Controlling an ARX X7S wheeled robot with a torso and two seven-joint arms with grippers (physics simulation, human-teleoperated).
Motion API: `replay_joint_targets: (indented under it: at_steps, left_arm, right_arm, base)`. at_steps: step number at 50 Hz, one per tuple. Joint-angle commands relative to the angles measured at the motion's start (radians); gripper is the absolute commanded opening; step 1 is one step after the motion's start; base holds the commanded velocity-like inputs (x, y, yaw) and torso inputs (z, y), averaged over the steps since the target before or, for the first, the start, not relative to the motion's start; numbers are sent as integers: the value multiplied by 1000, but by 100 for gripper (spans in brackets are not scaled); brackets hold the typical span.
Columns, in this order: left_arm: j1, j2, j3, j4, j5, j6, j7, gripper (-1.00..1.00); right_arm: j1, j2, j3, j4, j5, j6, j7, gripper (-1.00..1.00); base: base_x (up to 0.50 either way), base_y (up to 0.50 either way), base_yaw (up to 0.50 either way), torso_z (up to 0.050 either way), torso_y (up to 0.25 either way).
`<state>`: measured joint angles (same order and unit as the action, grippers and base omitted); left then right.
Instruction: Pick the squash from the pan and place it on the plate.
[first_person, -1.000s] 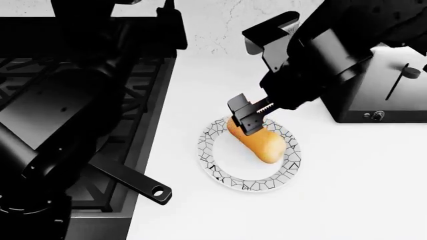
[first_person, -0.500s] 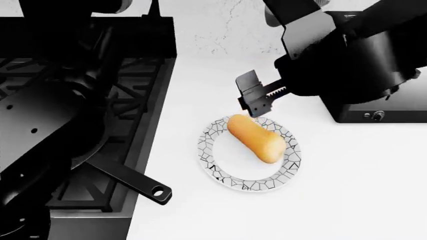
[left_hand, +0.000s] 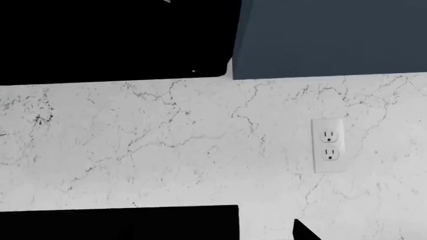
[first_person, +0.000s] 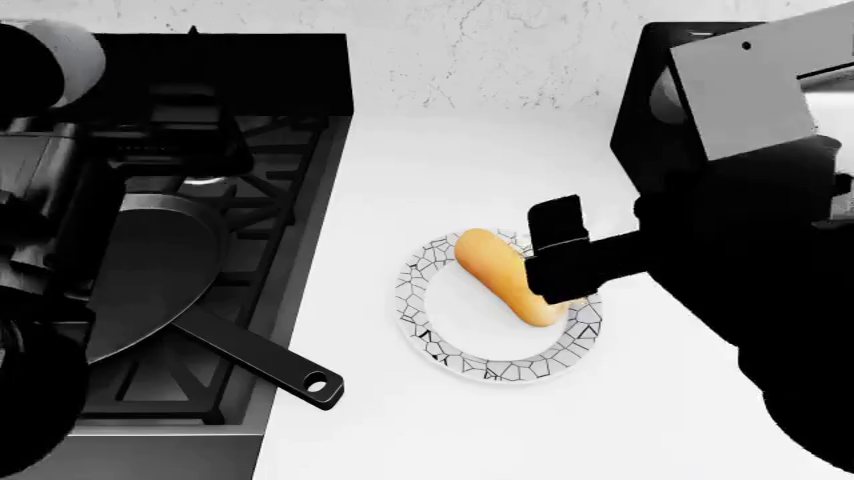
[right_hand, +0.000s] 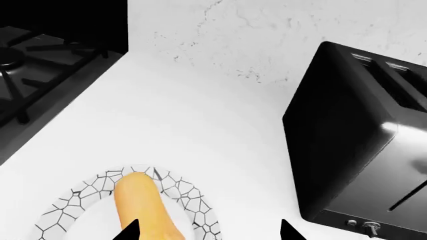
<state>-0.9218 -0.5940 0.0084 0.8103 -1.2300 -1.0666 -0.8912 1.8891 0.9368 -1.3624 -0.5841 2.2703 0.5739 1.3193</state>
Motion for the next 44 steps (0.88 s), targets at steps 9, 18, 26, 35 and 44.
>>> replay_joint_targets:
  at_steps: [9, 18, 26, 35, 44]
  left_arm:
    - [107, -167, -739, 237, -1201, -248, -678, 100]
    - [617, -309, -1671, 184, -1845, -312, -671, 100]
    - [1004, -199, -2197, 1, -1902, -504, -356, 100]
    - [1111, 232, -2739, 225, -933, -503, 656, 100]
    - [1068, 413, -2716, 161, -47, -402, 2006, 100]
  right_arm:
    - [108, 302, 255, -463, 316, -185, 251, 100]
    - [425, 634, 440, -463, 836, 41, 251, 100]
    - [361, 634, 443, -463, 814, 34, 251, 100]
    - [327, 634, 443, -463, 805, -4, 251, 100]
    - [318, 634, 440, -463, 797, -16, 251, 100]
  base:
    - [0, 0, 0, 1, 0]
    - [0, 0, 0, 0, 0]
    - [0, 0, 0, 0, 0]
    - [0, 0, 0, 0, 0]
    - [0, 0, 0, 0, 0]
